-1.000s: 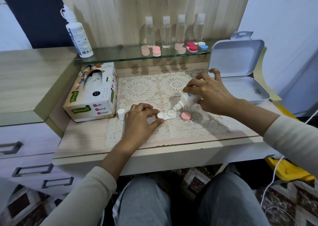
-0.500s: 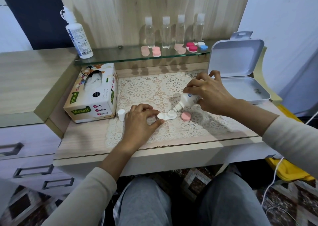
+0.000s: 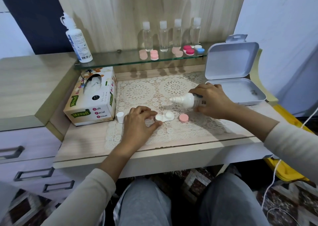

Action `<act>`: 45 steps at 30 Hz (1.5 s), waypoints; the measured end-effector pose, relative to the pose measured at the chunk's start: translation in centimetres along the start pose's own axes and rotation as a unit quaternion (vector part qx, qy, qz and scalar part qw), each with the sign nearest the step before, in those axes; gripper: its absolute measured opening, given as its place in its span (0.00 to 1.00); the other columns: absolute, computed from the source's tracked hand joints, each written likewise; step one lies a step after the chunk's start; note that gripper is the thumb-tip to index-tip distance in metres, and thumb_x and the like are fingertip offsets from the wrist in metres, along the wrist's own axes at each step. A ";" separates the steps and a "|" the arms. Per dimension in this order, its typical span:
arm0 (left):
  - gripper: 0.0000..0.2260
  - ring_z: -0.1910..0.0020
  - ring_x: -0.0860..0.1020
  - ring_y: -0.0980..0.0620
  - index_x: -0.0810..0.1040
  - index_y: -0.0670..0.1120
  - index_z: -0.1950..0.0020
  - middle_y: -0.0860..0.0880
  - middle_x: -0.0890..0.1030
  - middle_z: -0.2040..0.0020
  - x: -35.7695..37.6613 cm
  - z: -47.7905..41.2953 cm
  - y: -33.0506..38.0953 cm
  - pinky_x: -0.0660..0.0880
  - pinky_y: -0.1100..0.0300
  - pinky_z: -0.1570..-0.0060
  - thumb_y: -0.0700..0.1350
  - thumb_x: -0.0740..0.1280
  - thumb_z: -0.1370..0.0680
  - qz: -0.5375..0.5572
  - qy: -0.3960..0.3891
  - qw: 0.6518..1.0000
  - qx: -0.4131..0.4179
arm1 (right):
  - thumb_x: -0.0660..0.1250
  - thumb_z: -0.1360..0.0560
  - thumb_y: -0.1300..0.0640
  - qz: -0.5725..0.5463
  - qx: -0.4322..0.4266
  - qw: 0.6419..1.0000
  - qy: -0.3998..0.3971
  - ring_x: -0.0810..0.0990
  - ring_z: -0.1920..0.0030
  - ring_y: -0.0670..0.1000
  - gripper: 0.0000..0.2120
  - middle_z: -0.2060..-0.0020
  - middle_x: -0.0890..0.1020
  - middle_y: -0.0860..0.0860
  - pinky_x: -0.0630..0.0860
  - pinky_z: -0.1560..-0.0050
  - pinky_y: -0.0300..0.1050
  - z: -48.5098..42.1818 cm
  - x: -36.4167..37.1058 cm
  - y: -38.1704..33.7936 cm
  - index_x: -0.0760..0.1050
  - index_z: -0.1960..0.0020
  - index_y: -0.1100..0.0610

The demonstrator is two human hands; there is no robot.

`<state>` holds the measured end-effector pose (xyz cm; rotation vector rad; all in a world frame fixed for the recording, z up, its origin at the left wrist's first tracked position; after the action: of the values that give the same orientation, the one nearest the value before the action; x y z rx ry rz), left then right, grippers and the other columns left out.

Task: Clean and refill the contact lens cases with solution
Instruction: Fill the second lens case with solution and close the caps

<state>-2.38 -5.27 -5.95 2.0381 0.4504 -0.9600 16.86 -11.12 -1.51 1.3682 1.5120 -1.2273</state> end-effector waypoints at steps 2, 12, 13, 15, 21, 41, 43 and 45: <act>0.16 0.45 0.72 0.49 0.82 0.48 0.46 0.50 0.77 0.46 0.0 -0.1 0.0 0.69 0.53 0.45 0.51 0.74 0.31 0.003 -0.003 1.000 -0.001 | 0.74 0.33 0.55 -0.058 0.030 0.998 0.007 0.69 0.51 0.51 0.26 0.48 0.77 0.53 0.60 0.50 0.46 -0.1 -0.2 0.4 0.72 0.36 0.55; 0.17 0.36 0.66 0.49 0.76 0.47 0.37 0.48 0.72 0.36 -4.0 -0.3 0.0 0.60 0.61 0.38 0.45 0.68 0.25 -0.087 0.024 0.996 -0.005 | 0.75 0.34 0.61 -0.372 0.166 0.910 0.074 0.77 0.51 0.53 0.23 0.49 0.78 0.54 0.75 0.48 0.47 0.1 1.2 2.0 0.73 0.42 0.62; 0.17 0.35 0.64 0.48 0.74 0.47 0.35 0.47 0.71 0.35 -4.3 -0.3 -0.6 0.60 0.59 0.36 0.44 0.66 0.24 -0.120 0.016 0.992 -0.019 | 0.75 0.35 0.62 -0.385 0.172 0.903 0.075 0.78 0.50 0.53 0.24 0.48 0.78 0.55 0.75 0.48 0.48 0.2 1.6 2.1 0.72 0.41 0.62; 0.18 0.34 0.63 0.47 0.72 0.46 0.34 0.45 0.69 0.33 -4.5 0.0 -1.7 0.61 0.56 0.35 0.40 0.64 0.24 -0.162 -0.004 0.986 -0.042 | 0.76 0.35 0.62 -0.405 0.181 0.893 0.077 0.78 0.49 0.54 0.24 0.47 0.78 0.55 0.76 0.46 0.50 0.2 2.2 2.1 0.72 0.41 0.61; 0.17 0.43 0.73 0.43 0.77 0.42 0.38 0.40 0.77 0.42 -4.4 0.4 -3.3 0.68 0.57 0.43 0.32 0.64 0.26 -0.112 -0.009 0.991 -0.070 | 0.75 0.34 0.63 -0.424 0.183 0.883 0.086 0.78 0.50 0.53 0.23 0.49 0.78 0.54 0.75 0.50 0.46 0.4 2.5 2.1 0.72 0.41 0.60; 0.11 0.58 0.80 0.58 0.80 0.43 0.49 0.49 0.81 0.56 -2.6 -9.7 12.9 0.77 0.67 0.53 0.37 0.72 0.30 0.250 -0.053 0.966 0.032 | 0.76 0.35 0.61 -0.407 0.153 0.898 0.064 0.79 0.51 0.50 0.25 0.51 0.80 0.50 0.74 0.50 0.40 1.2 2.1 2.8 0.74 0.39 0.57; 0.11 0.59 0.79 0.60 0.80 0.43 0.49 0.50 0.81 0.57 -2.2 -9.8 13.2 0.76 0.69 0.53 0.36 0.72 0.30 0.246 -0.070 0.966 0.041 | 0.76 0.35 0.61 -0.407 0.152 0.898 0.063 0.79 0.52 0.49 0.26 0.51 0.79 0.49 0.74 0.50 0.40 1.2 2.1 2.8 0.74 0.39 0.57; 0.11 0.59 0.78 0.62 0.80 0.43 0.49 0.52 0.80 0.58 -1.8 -9.7 13.3 0.75 0.71 0.55 0.36 0.72 0.30 0.239 -0.081 0.966 0.046 | 0.76 0.35 0.61 -0.409 0.151 0.898 0.063 0.79 0.51 0.49 0.26 0.51 0.79 0.49 0.75 0.49 0.41 1.2 2.1 2.8 0.73 0.38 0.57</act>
<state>9.03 -5.47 6.12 1.9963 -0.1758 -0.8457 19.18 -11.82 -4.32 1.0068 2.1674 -1.9759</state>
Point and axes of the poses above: each hand's wrist, its own z-axis away from the middle knuckle, its own x-axis out of the palm, y = z × x, the point moved 9 cm from there along -z, towards the middle knuckle
